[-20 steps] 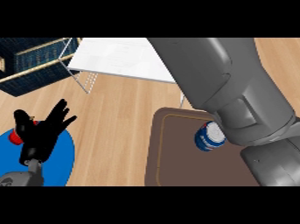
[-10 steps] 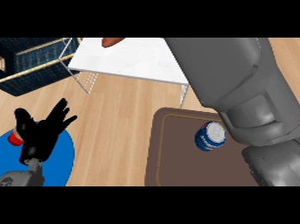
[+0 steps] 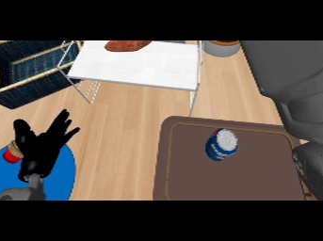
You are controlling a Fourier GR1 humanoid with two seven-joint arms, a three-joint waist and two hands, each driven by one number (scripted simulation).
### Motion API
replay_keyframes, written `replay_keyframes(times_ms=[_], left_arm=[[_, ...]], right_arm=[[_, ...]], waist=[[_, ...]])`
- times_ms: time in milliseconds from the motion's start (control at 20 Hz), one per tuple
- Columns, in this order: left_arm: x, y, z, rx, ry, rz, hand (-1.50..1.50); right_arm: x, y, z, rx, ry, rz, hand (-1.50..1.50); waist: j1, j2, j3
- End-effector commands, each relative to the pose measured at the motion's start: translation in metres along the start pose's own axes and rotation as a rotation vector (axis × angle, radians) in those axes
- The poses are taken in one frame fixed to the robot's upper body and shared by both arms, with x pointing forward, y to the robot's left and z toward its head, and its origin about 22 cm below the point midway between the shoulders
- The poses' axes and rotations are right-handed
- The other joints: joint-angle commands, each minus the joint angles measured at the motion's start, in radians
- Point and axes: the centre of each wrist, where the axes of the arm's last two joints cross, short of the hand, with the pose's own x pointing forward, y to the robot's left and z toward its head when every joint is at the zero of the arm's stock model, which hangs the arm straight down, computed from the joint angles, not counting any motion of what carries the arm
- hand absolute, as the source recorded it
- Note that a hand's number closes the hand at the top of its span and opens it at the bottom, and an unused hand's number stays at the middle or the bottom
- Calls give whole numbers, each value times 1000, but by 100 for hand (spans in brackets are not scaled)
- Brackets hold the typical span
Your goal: Pick the sweet potato from the tray and place it in the tiered shelf
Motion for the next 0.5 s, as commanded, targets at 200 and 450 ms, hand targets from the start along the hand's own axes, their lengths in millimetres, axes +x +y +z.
replay_keyframes(times_ms=[200, 450], left_arm=[[-30, -3, 6, 32, 62, 5, 0], [-20, 24, 4, 31, 60, 6, 0]], right_arm=[[-8, -62, -39, -138, 121, -139, -150], [-28, -107, -44, -75, 87, -104, -150]], waist=[[-35, -7, -4], [-39, -7, -4]])
